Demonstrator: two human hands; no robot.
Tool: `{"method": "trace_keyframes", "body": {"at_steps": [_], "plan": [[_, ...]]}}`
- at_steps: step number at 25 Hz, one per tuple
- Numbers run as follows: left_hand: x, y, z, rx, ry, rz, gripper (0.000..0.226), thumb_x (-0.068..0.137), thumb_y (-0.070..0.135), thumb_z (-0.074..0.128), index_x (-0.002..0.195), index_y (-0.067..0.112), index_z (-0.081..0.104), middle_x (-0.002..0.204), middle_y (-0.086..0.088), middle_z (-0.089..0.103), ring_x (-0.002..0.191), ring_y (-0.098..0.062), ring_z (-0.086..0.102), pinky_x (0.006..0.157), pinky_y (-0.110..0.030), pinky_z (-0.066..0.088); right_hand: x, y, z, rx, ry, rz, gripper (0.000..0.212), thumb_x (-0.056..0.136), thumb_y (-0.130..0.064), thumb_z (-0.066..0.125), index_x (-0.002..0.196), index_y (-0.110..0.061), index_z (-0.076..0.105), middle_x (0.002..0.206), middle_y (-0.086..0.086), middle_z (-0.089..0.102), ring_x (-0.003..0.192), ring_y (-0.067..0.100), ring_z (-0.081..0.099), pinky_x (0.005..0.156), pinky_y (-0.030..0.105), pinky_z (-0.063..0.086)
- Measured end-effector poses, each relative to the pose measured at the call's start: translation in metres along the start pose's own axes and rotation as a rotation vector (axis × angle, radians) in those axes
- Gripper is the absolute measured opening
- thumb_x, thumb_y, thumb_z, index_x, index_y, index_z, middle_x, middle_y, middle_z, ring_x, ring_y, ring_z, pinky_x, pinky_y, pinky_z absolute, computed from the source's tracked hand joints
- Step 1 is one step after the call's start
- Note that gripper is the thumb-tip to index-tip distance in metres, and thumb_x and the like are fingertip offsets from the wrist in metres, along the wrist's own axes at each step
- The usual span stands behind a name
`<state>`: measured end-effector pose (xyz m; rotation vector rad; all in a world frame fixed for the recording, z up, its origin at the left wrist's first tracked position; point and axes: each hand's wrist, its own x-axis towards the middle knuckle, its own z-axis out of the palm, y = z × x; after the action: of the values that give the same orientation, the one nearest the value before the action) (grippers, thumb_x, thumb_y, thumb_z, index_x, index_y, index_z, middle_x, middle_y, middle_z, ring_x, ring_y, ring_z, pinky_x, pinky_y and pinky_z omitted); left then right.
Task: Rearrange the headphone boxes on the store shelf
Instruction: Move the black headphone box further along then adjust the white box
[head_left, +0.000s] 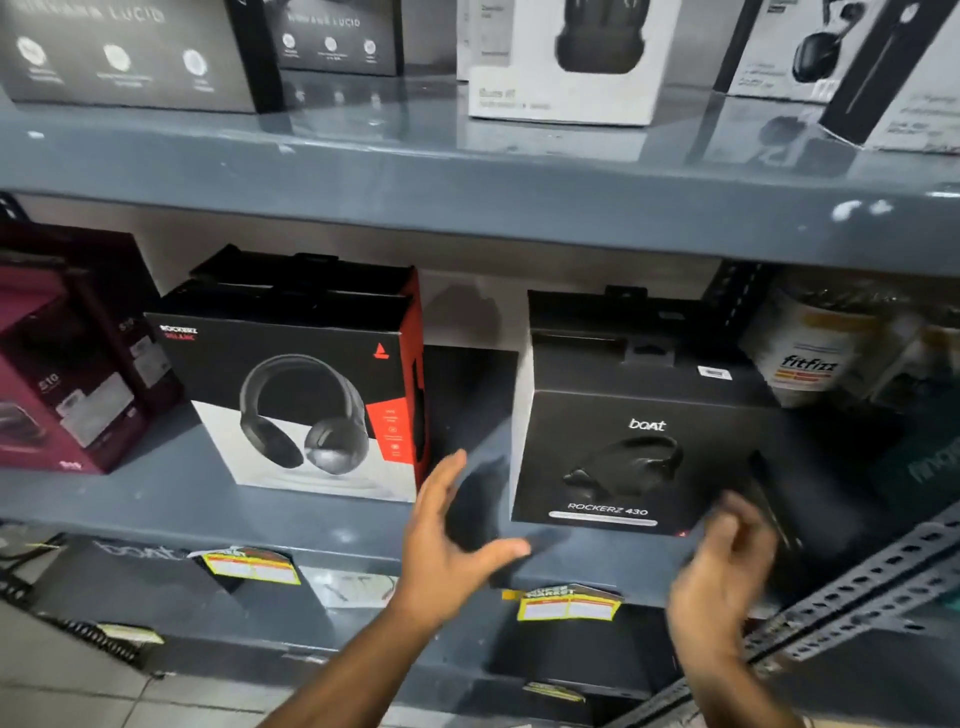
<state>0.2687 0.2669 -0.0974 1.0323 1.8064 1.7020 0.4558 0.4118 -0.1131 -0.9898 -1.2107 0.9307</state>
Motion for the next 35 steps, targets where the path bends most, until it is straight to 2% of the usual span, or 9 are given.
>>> {"method": "trace_keyframes", "body": {"at_steps": [3, 6, 12, 14, 18, 22, 24, 30, 35], "plan": [[-0.030, -0.005, -0.076, 0.045, 0.252, 0.162, 0.097, 0.048, 0.058, 0.086, 0.127, 0.028, 0.040, 0.141, -0.014, 0.045, 0.134, -0.017, 0.044, 0.114, -0.032, 0.032, -0.083, -0.018, 0.039, -0.095, -0.447, -0.192, 0.030, 0.085, -0.056, 0.053, 0.100, -0.033, 0.065, 0.100, -0.008, 0.063, 0.094, 0.012, 0.060, 0.086, 0.035, 0.047], [0.002, -0.011, -0.181, 0.088, 0.484, 0.108, 0.131, 0.041, 0.071, 0.080, 0.143, 0.011, 0.022, 0.154, -0.017, 0.025, 0.142, -0.021, 0.028, 0.120, -0.035, 0.020, -0.113, -0.046, 0.132, -0.103, -0.682, -0.236, 0.054, 0.084, -0.053, 0.054, 0.124, -0.018, 0.056, 0.127, -0.006, 0.056, 0.121, 0.006, 0.052, 0.102, 0.022, 0.038], [0.080, -0.027, -0.264, 0.085, 0.027, -0.121, 0.143, 0.043, 0.034, 0.091, 0.153, 0.015, 0.001, 0.146, 0.026, 0.012, 0.128, 0.015, 0.031, 0.096, 0.004, 0.028, -0.075, -0.049, 0.229, 0.069, -0.445, 0.072, 0.048, 0.090, -0.052, 0.042, 0.134, -0.034, 0.041, 0.148, 0.006, 0.040, 0.109, -0.019, 0.048, 0.098, 0.005, 0.034], [0.094, -0.043, -0.270, 0.016, -0.105, -0.183, 0.144, 0.037, 0.032, 0.094, 0.153, 0.021, 0.009, 0.150, 0.011, 0.039, 0.126, 0.003, 0.048, 0.101, -0.013, 0.042, -0.067, -0.031, 0.232, 0.045, -0.519, 0.099, 0.036, 0.100, -0.026, 0.037, 0.132, -0.042, 0.043, 0.145, 0.014, 0.046, 0.098, -0.022, 0.051, 0.088, 0.000, 0.035], [0.103, -0.053, -0.281, 0.067, -0.278, -0.178, 0.120, 0.039, 0.021, 0.091, 0.143, 0.021, 0.030, 0.121, 0.017, 0.062, 0.106, 0.012, 0.061, 0.094, -0.016, 0.050, -0.077, -0.015, 0.233, 0.168, -0.557, 0.292, 0.091, 0.050, -0.090, 0.054, 0.123, -0.036, 0.056, 0.108, -0.027, 0.068, 0.105, -0.014, 0.057, 0.096, 0.016, 0.043], [0.114, -0.061, -0.283, 0.051, -0.249, -0.216, 0.102, 0.038, 0.017, 0.094, 0.128, 0.027, 0.048, 0.105, 0.015, 0.074, 0.103, 0.000, 0.068, 0.083, -0.018, 0.053, -0.096, -0.005, 0.250, 0.114, -0.411, 0.412, 0.093, 0.056, -0.092, 0.043, 0.112, -0.021, 0.065, 0.107, -0.002, 0.068, 0.110, 0.022, 0.061, 0.102, 0.035, 0.046], [0.116, -0.066, -0.281, 0.036, -0.184, -0.243, 0.080, 0.043, 0.007, 0.092, 0.112, 0.028, 0.058, 0.095, 0.017, 0.077, 0.091, -0.003, 0.072, 0.073, -0.018, 0.055, -0.103, -0.010, 0.256, 0.130, -0.298, 0.359, 0.086, 0.077, -0.076, 0.036, 0.119, -0.004, 0.058, 0.103, 0.007, 0.063, 0.105, 0.029, 0.059, 0.088, 0.019, 0.049], [0.118, -0.076, -0.281, 0.040, -0.039, -0.297, 0.068, 0.037, 0.027, 0.093, 0.097, 0.008, 0.068, 0.094, -0.006, 0.078, 0.084, -0.015, 0.073, 0.072, -0.026, 0.057, -0.117, -0.019, 0.273, 0.092, -0.223, 0.187, 0.077, 0.061, -0.091, 0.040, 0.091, -0.024, 0.063, 0.082, -0.010, 0.069, 0.074, -0.004, 0.061, 0.075, 0.023, 0.049], [0.118, -0.077, -0.278, 0.050, -0.023, -0.299, 0.070, 0.035, 0.030, 0.093, 0.097, 0.009, 0.068, 0.095, -0.007, 0.077, 0.088, -0.021, 0.072, 0.073, -0.028, 0.057, -0.115, -0.017, 0.276, 0.084, -0.172, 0.163, 0.063, 0.065, -0.089, 0.038, 0.077, -0.035, 0.069, 0.067, -0.020, 0.067, 0.063, -0.002, 0.055, 0.065, 0.021, 0.046]]}}
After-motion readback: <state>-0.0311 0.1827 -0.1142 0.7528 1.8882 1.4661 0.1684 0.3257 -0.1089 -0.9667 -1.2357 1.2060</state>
